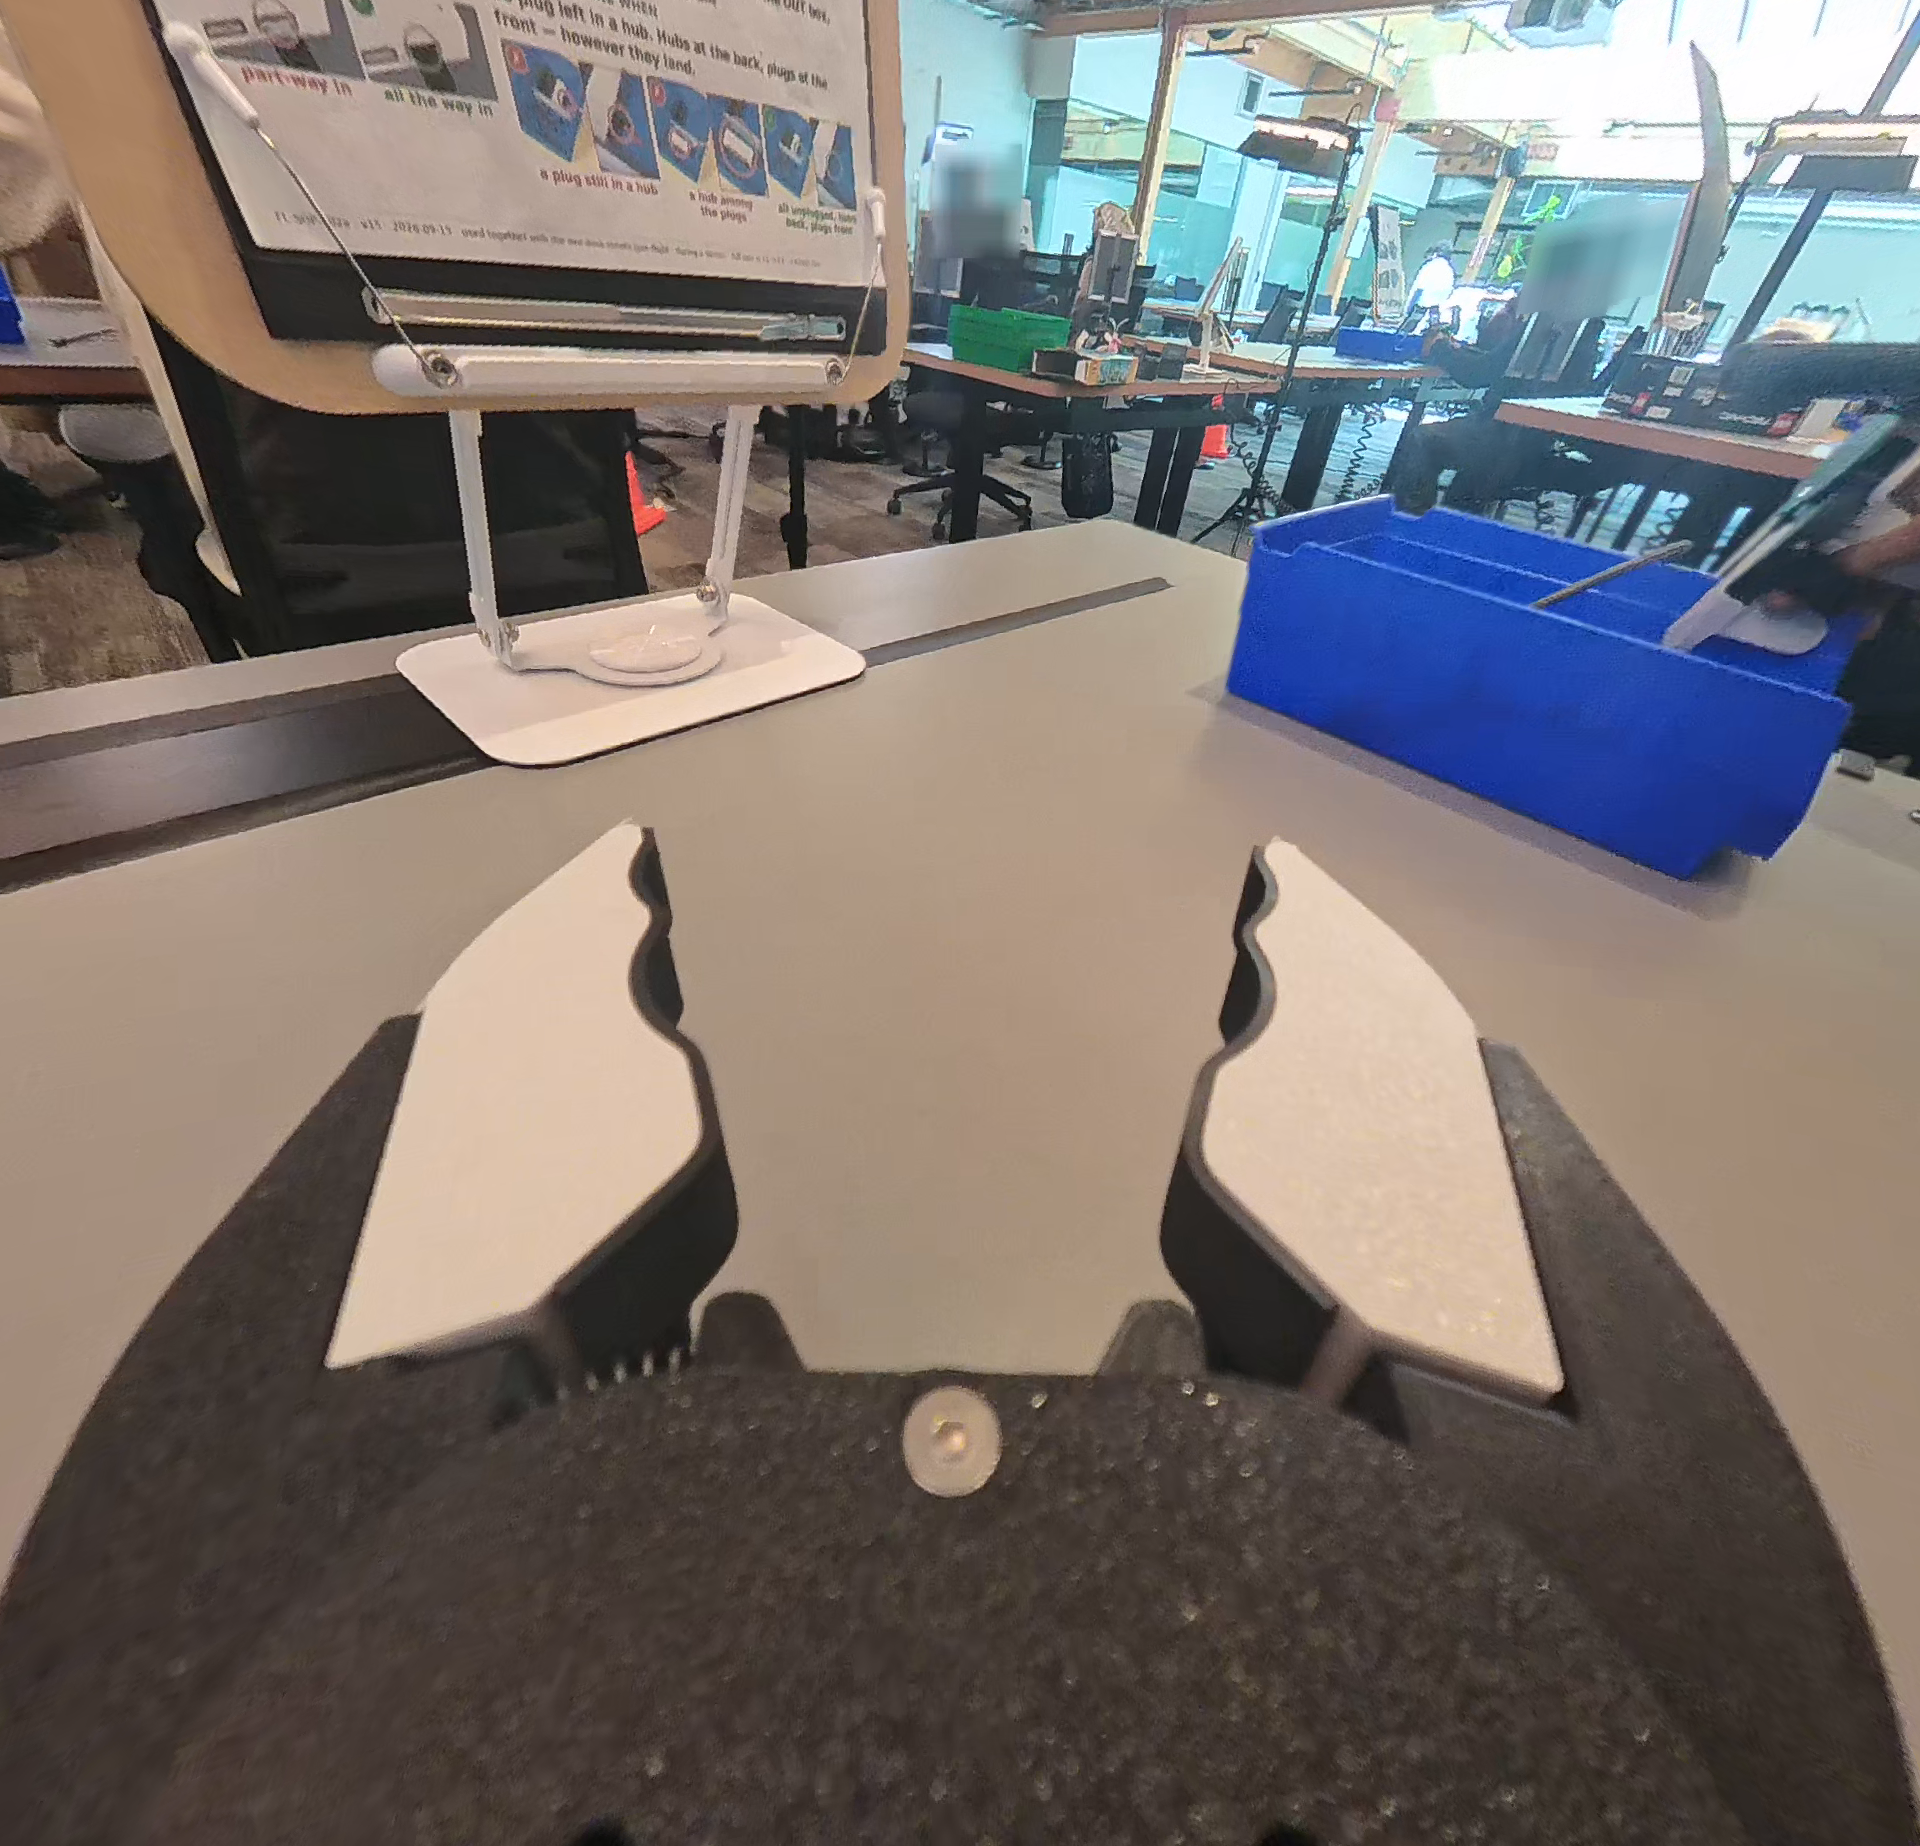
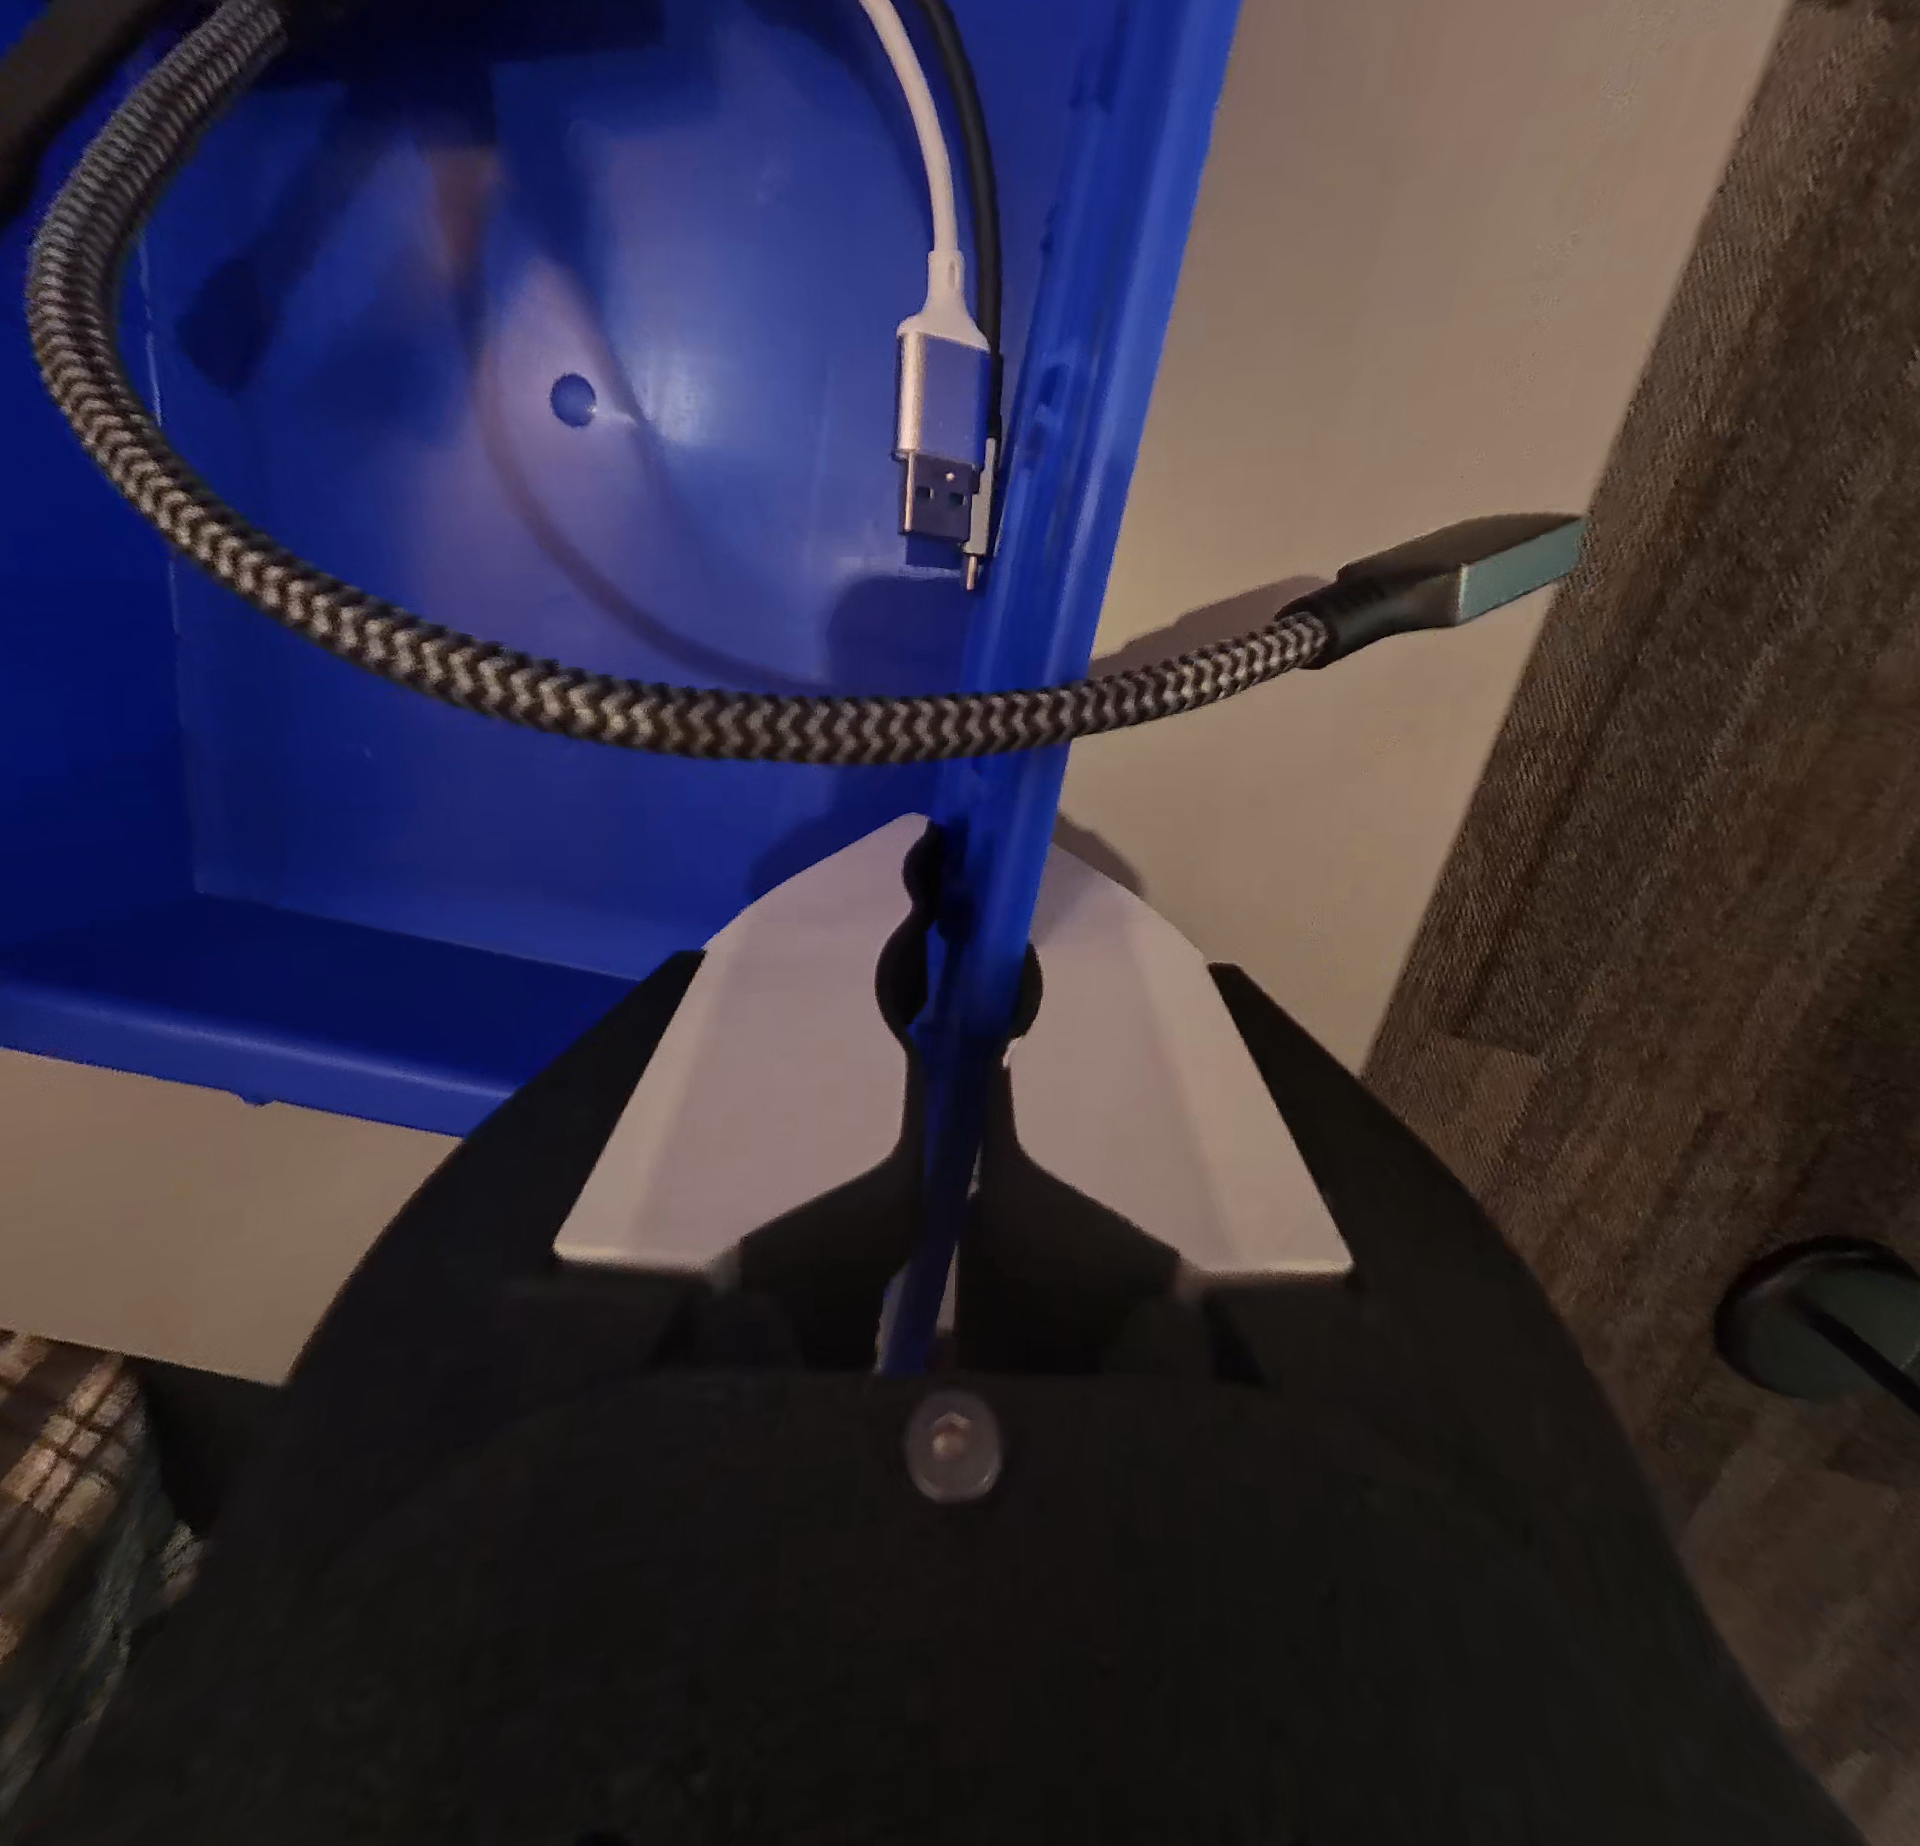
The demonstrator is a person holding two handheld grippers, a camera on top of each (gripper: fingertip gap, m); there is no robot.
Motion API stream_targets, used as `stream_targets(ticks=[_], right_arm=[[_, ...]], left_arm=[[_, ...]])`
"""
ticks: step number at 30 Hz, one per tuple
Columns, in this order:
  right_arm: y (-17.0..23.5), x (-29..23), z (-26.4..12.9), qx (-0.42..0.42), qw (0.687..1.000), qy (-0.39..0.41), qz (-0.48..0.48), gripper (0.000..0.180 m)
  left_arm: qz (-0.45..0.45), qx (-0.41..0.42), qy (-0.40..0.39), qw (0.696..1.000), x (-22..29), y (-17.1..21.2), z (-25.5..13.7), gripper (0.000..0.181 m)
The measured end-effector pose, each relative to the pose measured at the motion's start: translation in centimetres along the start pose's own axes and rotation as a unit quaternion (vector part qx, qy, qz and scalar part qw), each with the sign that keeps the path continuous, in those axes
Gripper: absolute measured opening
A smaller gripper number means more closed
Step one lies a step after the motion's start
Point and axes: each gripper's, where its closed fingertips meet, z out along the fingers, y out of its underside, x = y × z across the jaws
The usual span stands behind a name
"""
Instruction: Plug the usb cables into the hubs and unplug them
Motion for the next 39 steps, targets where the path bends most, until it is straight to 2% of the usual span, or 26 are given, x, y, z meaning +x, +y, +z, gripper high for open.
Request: stream_targets(ticks=[13,17,22,29,39], right_arm=[[-3.6,-12.3,1.7,0.004,0.999,-0.027,-0.02,0.006],[-4.7,-17.2,2.3,0.006,0.998,-0.045,-0.034,0.006],[-6.0,-24.2,3.1,0.015,0.996,-0.072,-0.047,0.007],[-7.5,-34.1,4.1,0.028,0.993,-0.09,-0.066,0.007],[-8.2,-45.6,4.8,0.054,0.992,-0.112,0.004,0.008]], left_arm=[[-0.09,-0.006,0.062,0.994,5.9,0.5,-7.1,0.104],[-0.078,-0.009,0.072,0.994,6.6,-0.6,-8.5,0.103],[-0.033,0.007,0.045,0.998,6.2,-3.0,-10.3,0.102],[-0.056,0.026,0.028,0.998,4.5,-4.6,-12.5,0.101],[-0.07,0.015,0.003,0.997,2.9,-4.6,-13.9,0.102]])
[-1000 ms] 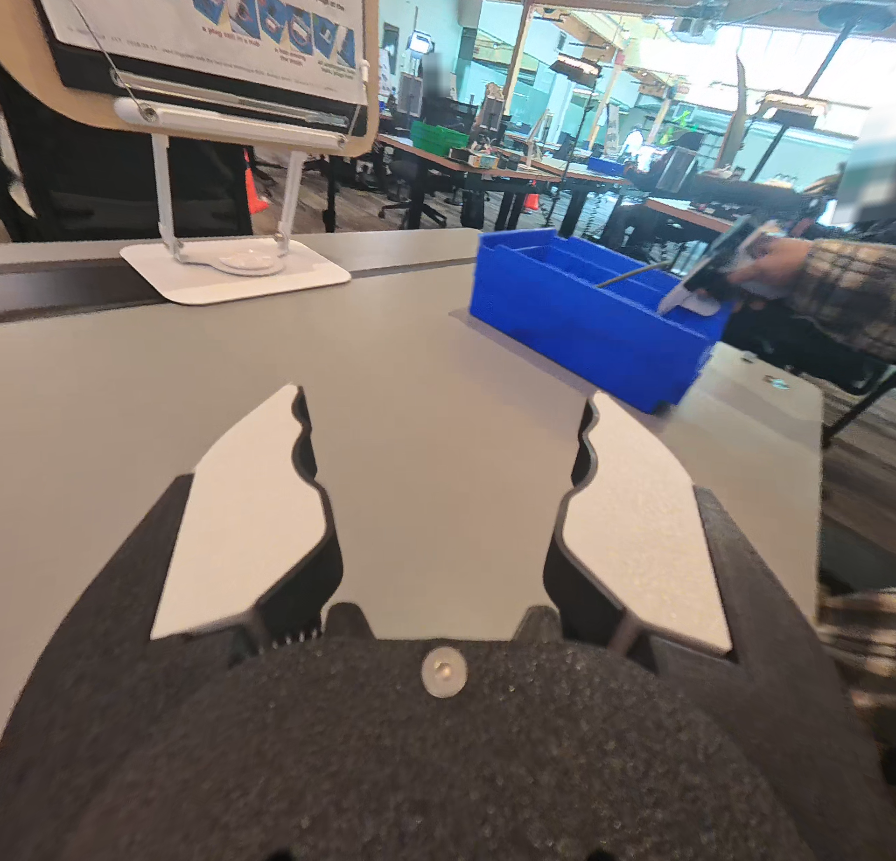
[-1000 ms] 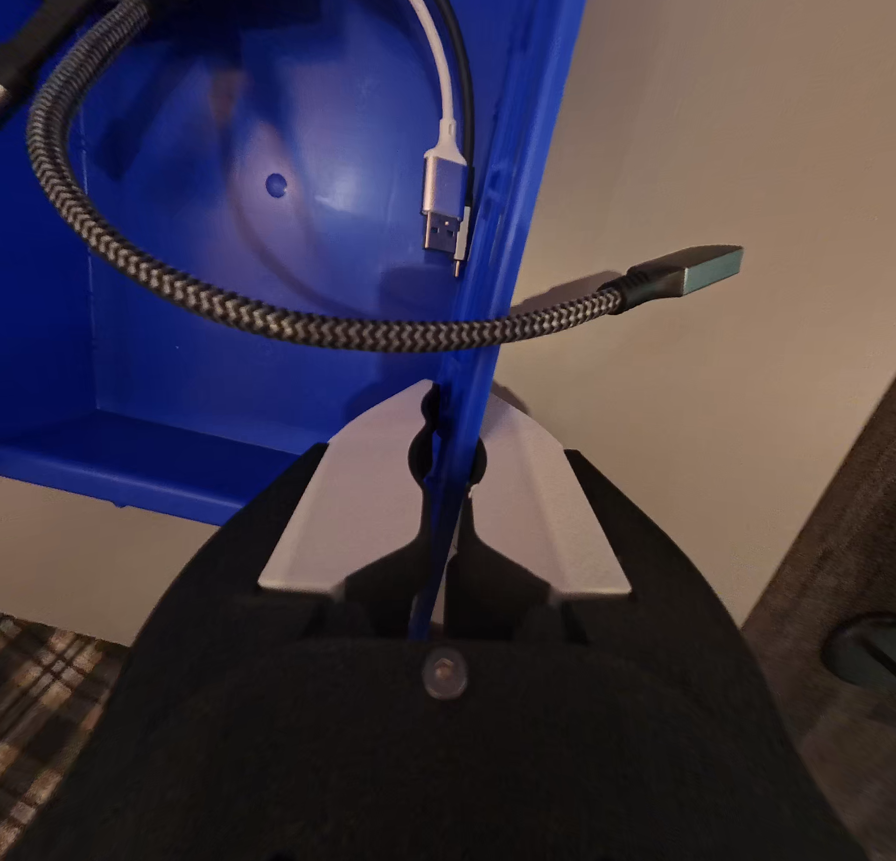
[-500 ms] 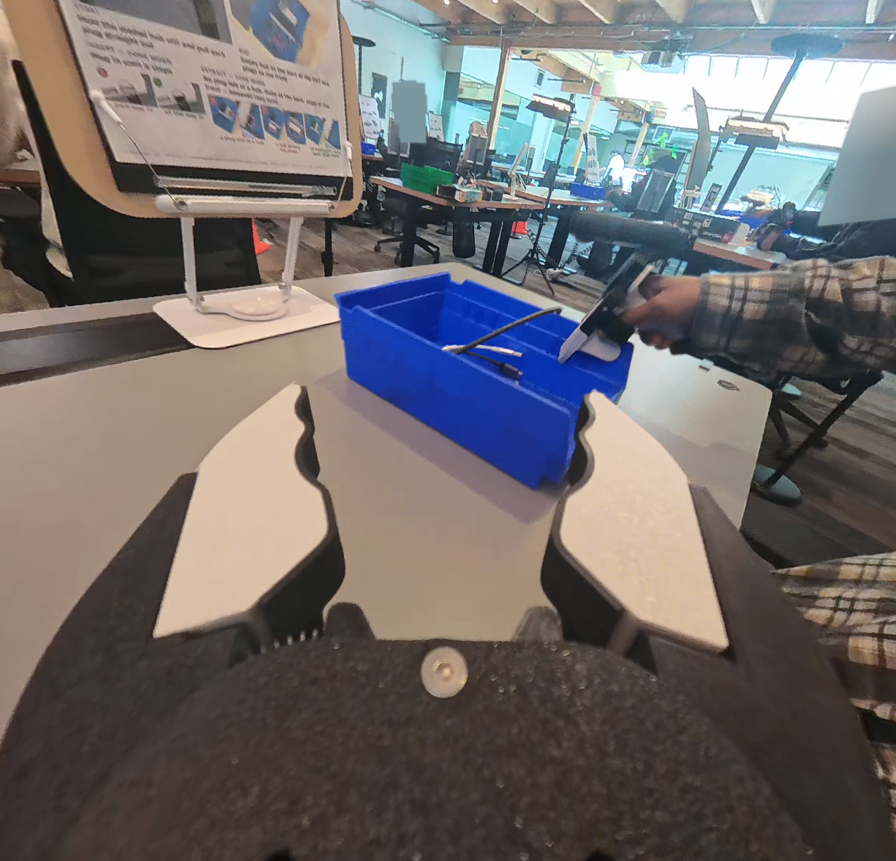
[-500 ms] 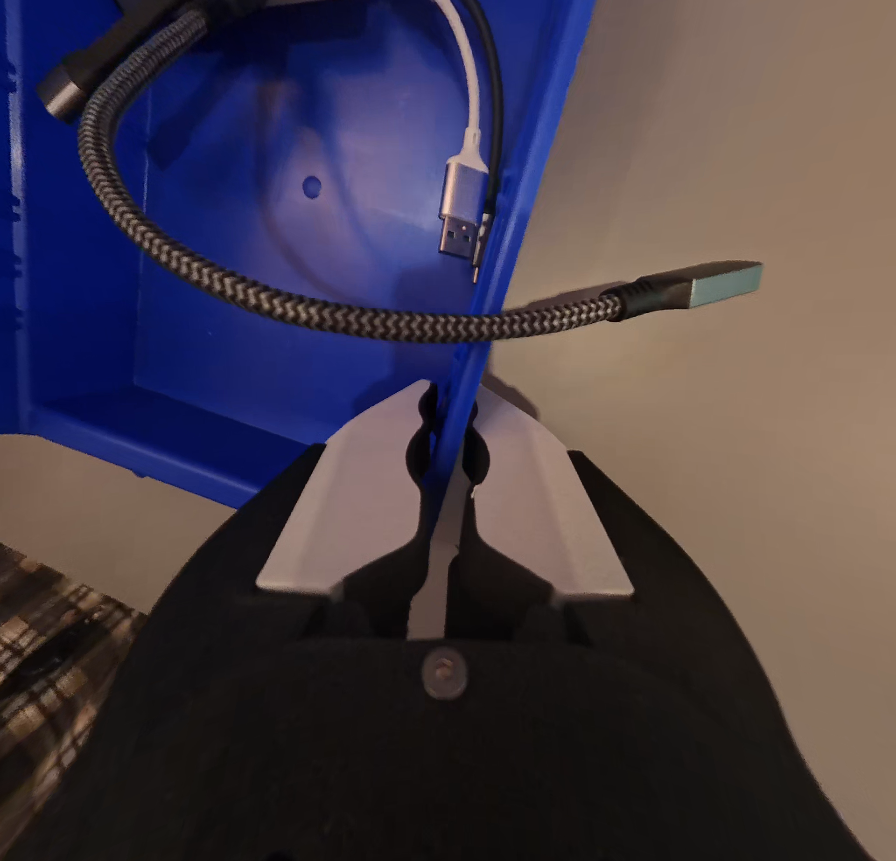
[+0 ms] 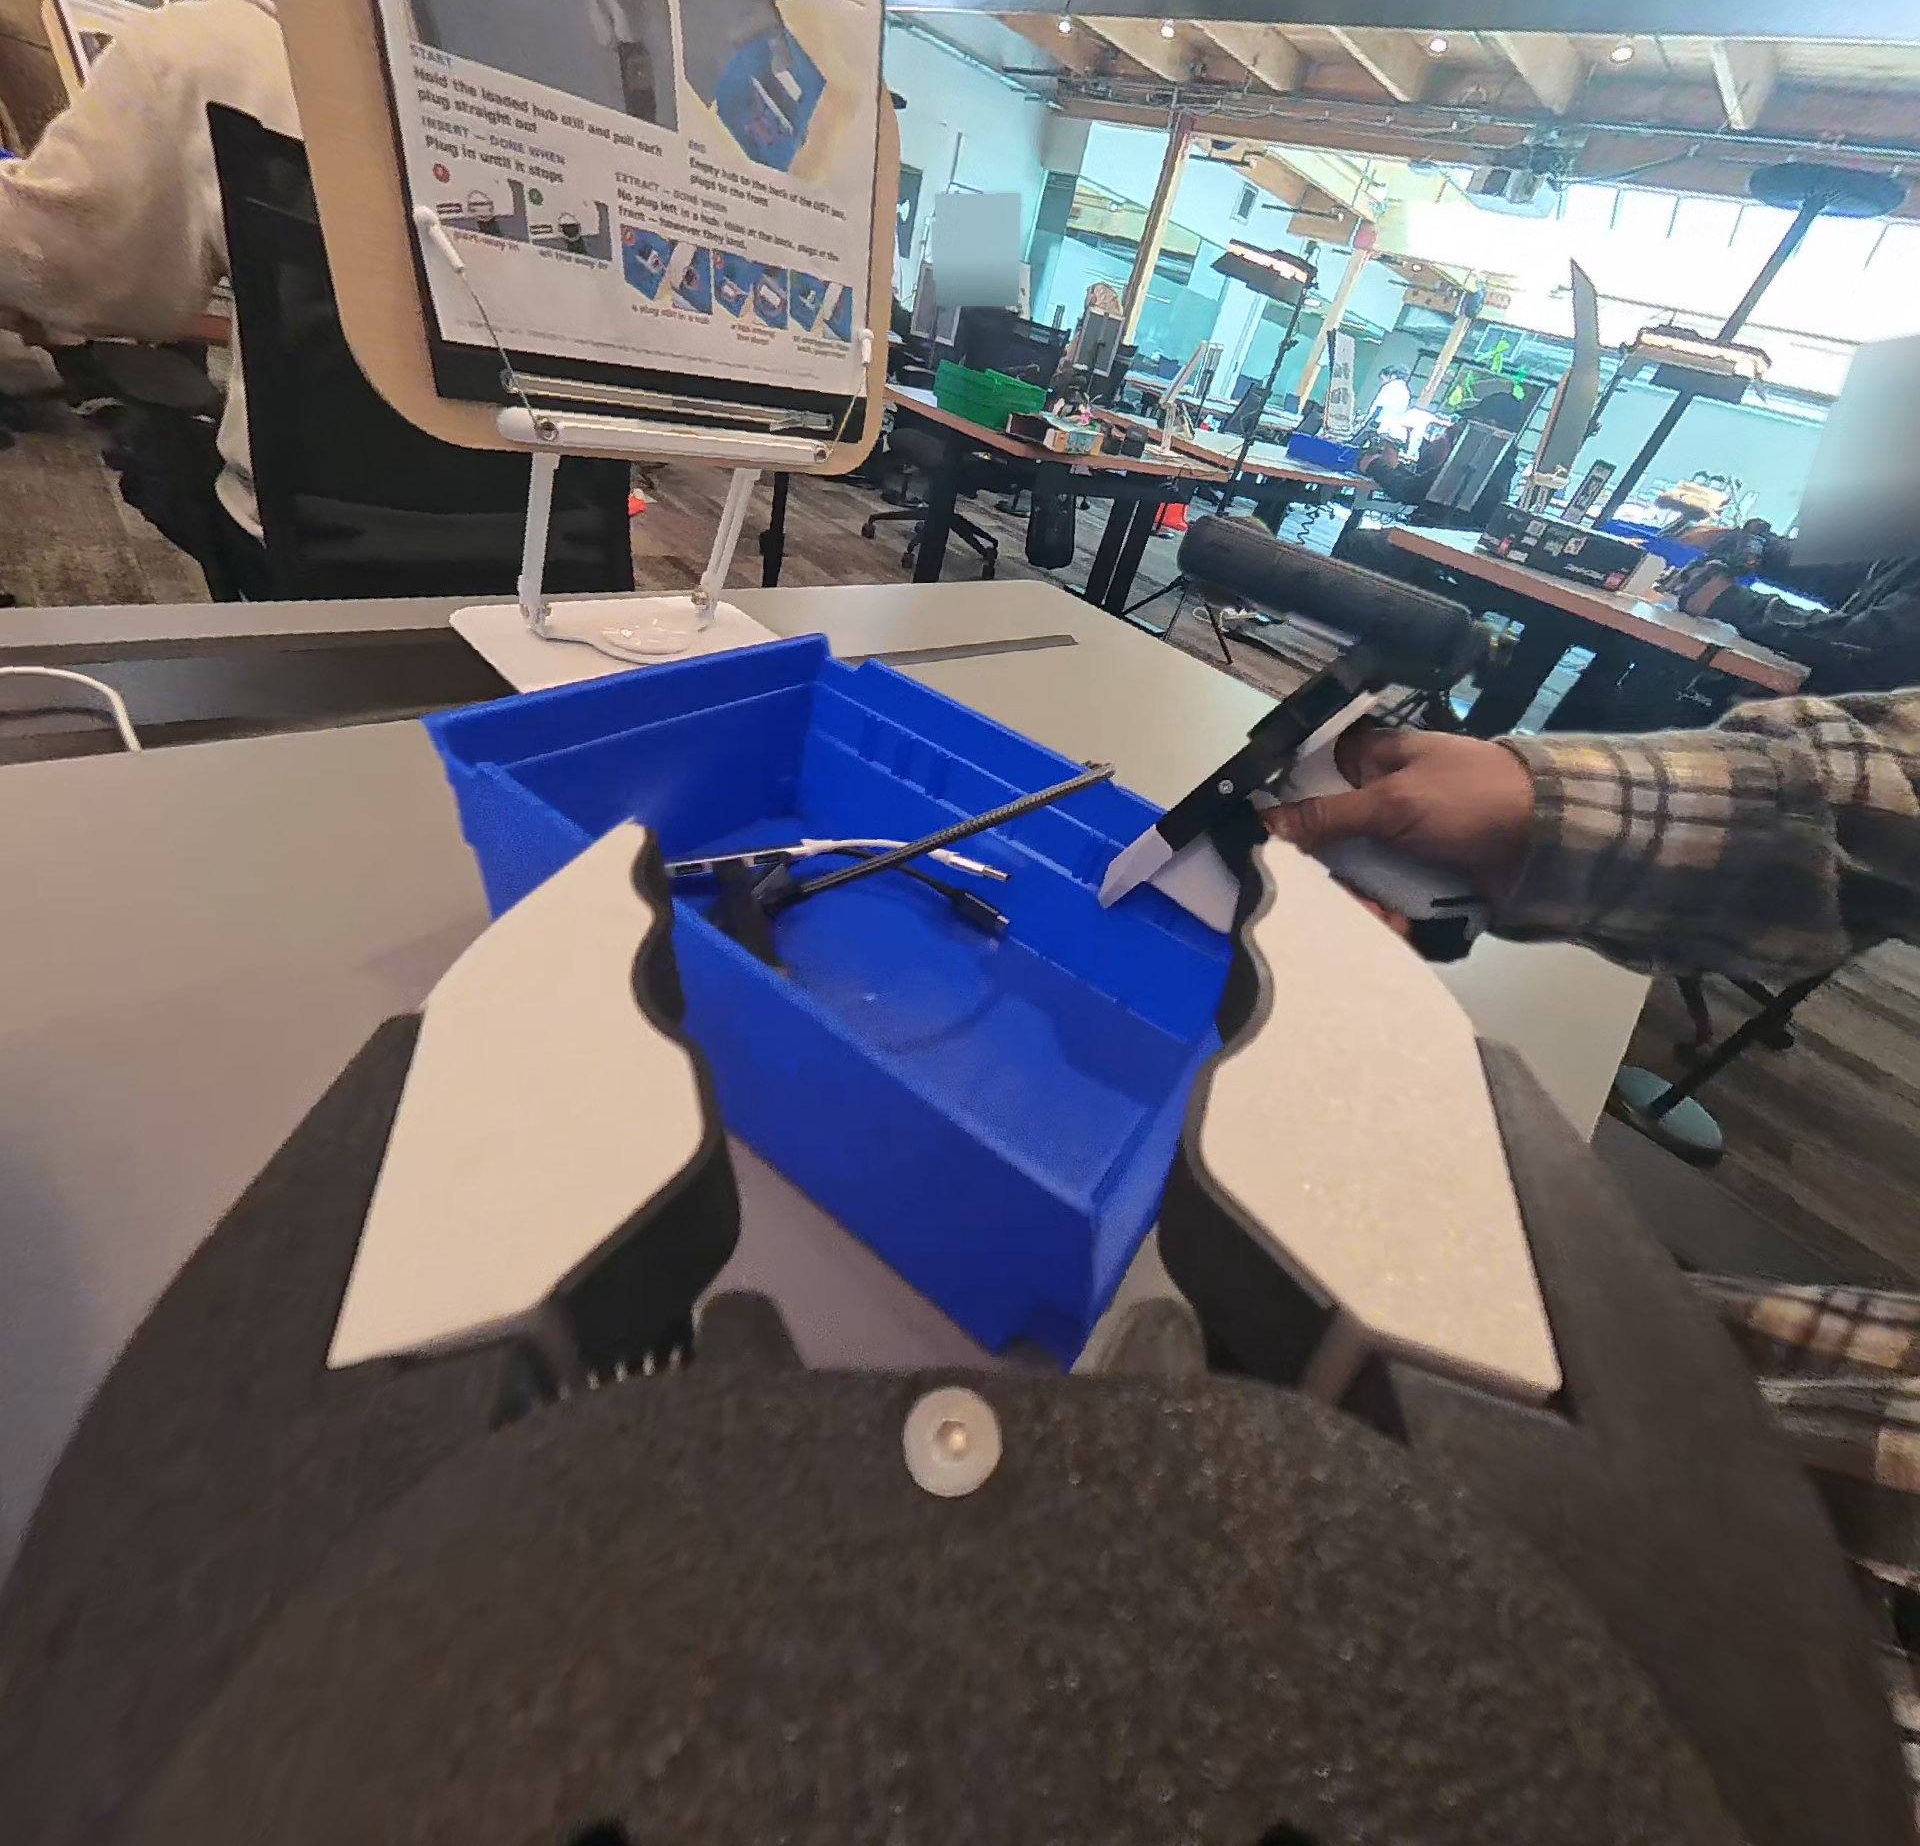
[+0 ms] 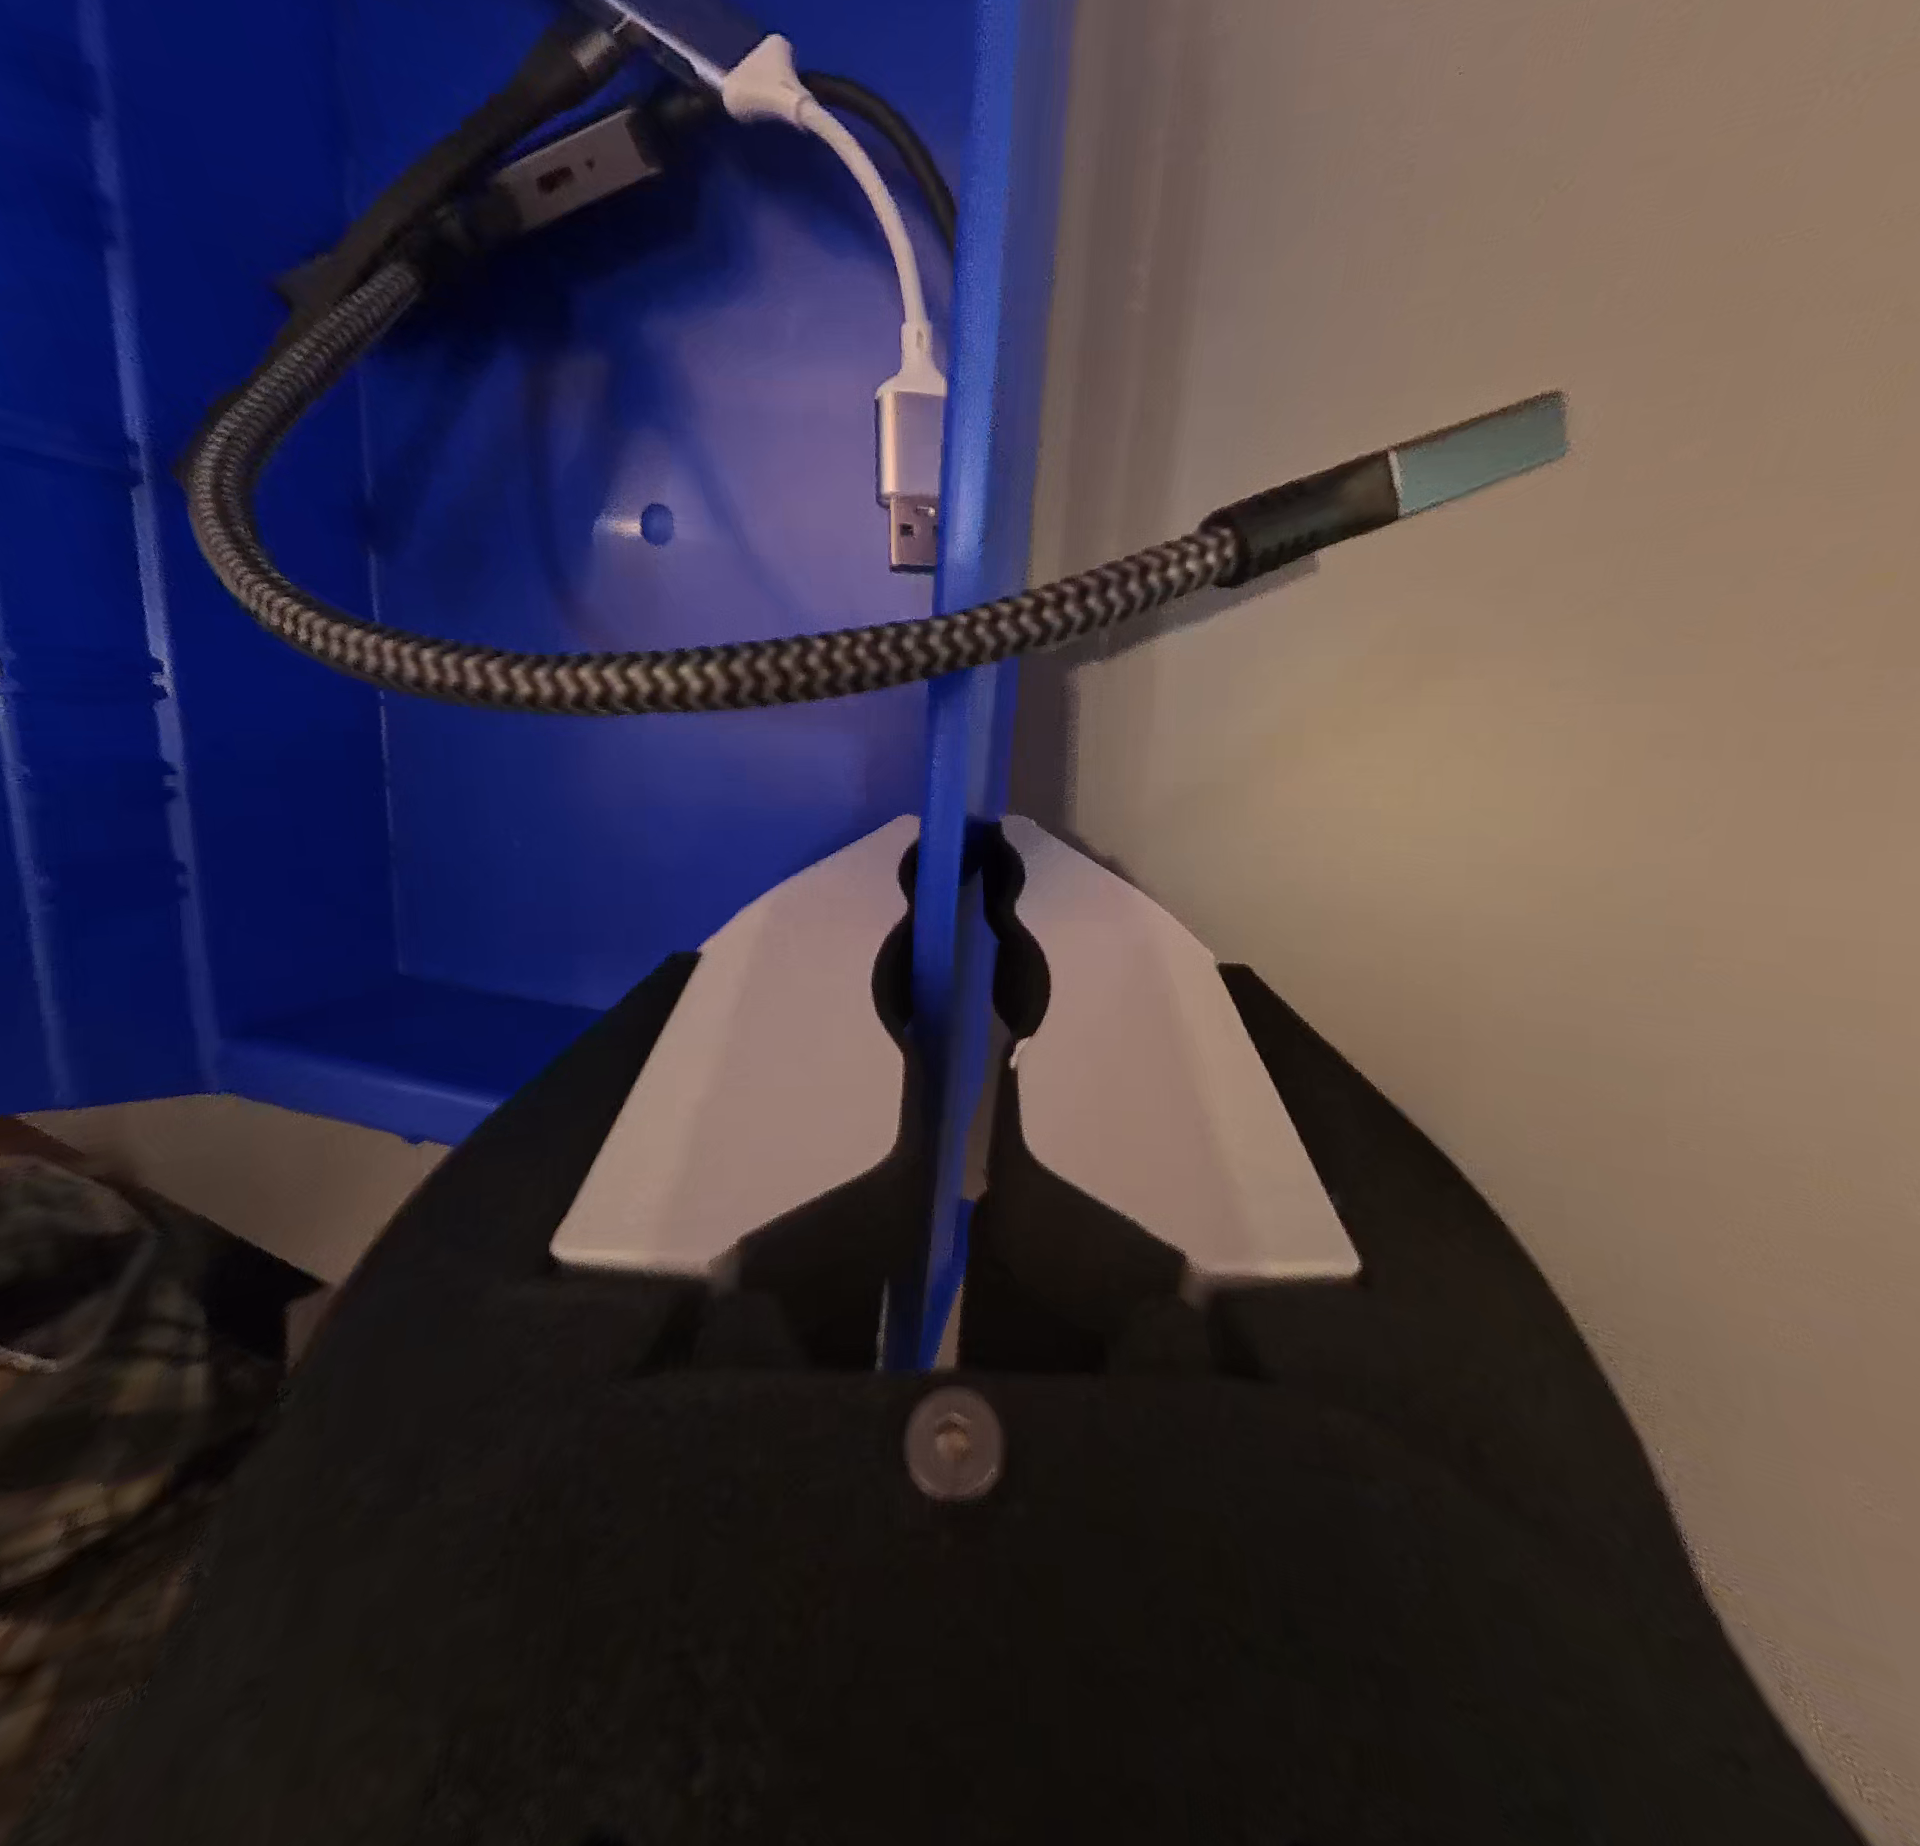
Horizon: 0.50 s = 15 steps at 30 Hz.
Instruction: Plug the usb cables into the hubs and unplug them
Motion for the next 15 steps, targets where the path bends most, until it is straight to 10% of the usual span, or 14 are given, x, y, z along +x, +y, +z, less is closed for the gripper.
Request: stream_targets(ticks=[15], right_arm=[[0.9,-8.4,-0.5,0.032,0.98,-0.194,-0.028,0.066]], left_arm=[[0.04,0.004,-0.076,0.996,-3.2,-2.7,-4.9,0.105]])
